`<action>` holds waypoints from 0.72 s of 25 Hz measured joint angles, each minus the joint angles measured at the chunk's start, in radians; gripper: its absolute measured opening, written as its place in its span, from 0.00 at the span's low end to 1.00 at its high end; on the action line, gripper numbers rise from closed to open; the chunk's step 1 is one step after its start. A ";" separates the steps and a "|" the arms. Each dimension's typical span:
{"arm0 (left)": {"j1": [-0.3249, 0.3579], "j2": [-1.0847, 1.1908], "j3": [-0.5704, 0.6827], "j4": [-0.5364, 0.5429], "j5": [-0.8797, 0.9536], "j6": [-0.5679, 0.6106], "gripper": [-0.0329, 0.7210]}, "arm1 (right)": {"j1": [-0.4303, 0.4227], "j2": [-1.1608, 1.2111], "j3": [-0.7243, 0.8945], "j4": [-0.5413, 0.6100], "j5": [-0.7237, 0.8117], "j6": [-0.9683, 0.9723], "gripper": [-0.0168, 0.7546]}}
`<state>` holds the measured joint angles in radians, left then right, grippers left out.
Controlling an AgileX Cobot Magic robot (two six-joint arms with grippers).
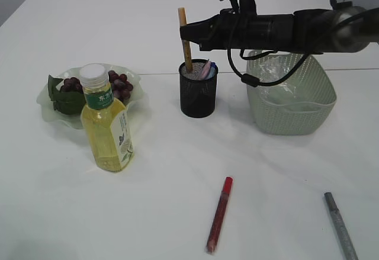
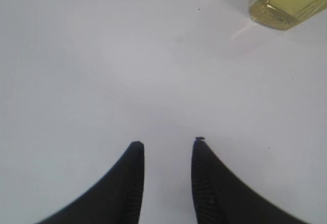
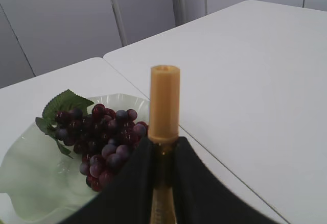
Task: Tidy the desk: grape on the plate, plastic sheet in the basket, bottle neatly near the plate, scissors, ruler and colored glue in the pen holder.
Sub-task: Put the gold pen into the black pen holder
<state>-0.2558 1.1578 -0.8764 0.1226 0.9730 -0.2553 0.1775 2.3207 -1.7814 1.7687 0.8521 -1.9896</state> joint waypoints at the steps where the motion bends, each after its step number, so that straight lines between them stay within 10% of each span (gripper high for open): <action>1: 0.000 0.000 0.000 0.000 0.000 0.000 0.36 | 0.003 0.002 -0.002 0.000 -0.005 -0.009 0.13; 9: 0.000 0.000 0.000 0.001 0.000 0.000 0.36 | 0.006 0.039 -0.004 0.002 -0.022 -0.021 0.19; 18: 0.000 0.000 0.000 0.001 0.000 0.000 0.36 | 0.006 0.041 -0.004 0.006 -0.031 -0.014 0.52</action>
<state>-0.2558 1.1578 -0.8764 0.1233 0.9730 -0.2553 0.1837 2.3614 -1.7852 1.7747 0.8207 -2.0039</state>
